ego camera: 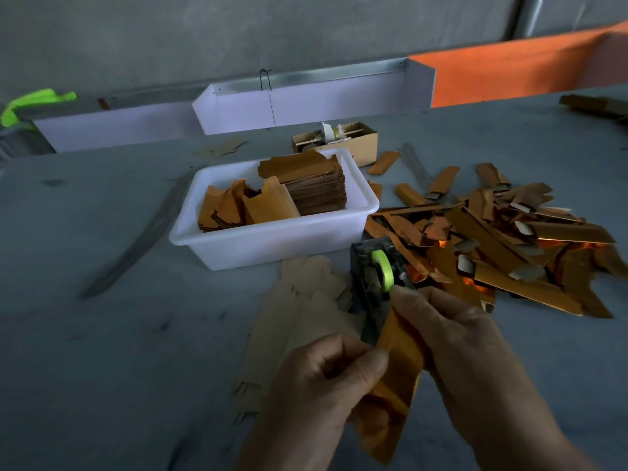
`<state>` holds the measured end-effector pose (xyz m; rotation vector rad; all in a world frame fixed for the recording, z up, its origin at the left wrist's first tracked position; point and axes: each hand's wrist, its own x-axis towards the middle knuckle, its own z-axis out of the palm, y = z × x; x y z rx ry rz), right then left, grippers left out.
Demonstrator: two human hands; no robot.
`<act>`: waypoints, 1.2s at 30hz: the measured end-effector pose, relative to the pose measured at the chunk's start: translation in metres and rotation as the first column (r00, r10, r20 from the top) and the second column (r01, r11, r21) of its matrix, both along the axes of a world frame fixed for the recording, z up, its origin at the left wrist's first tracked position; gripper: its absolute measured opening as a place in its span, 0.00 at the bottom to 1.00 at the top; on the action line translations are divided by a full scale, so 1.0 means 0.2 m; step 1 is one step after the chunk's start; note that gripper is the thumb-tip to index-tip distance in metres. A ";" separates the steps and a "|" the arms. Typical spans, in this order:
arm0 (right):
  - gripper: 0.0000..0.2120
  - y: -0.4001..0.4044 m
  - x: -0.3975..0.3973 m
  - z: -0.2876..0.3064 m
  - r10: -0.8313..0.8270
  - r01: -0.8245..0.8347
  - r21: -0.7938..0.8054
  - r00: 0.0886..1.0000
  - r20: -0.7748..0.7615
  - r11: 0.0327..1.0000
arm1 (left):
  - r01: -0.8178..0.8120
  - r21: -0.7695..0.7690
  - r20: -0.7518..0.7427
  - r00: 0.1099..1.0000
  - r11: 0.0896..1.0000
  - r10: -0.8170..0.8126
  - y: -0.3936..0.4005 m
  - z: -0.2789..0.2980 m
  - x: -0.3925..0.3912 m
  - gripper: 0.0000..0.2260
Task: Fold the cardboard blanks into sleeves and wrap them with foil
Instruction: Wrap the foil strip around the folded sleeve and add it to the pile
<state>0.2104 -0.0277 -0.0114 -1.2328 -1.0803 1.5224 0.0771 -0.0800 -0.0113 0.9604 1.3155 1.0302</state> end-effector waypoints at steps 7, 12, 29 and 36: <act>0.07 0.07 0.14 0.04 -0.062 0.051 0.155 0.996 0.068 0.987 | -0.337 0.029 0.053 0.941 0.941 0.335 0.02 -0.06 0.00 0.08; 0.06 0.09 0.25 -0.06 -0.056 0.023 0.101 0.942 0.331 0.995 | -0.457 0.051 0.046 0.889 0.888 0.455 0.03 -0.09 0.00 0.07; 0.06 0.13 0.13 -0.14 0.015 -0.106 0.147 0.855 0.518 0.983 | -0.380 0.025 0.037 0.925 0.925 0.379 0.09 -0.15 0.18 0.07; 0.05 0.13 0.10 -0.13 -0.044 -0.085 0.225 0.857 0.513 0.971 | -0.413 -0.131 0.240 0.869 0.901 0.433 0.11 -0.17 0.19 0.07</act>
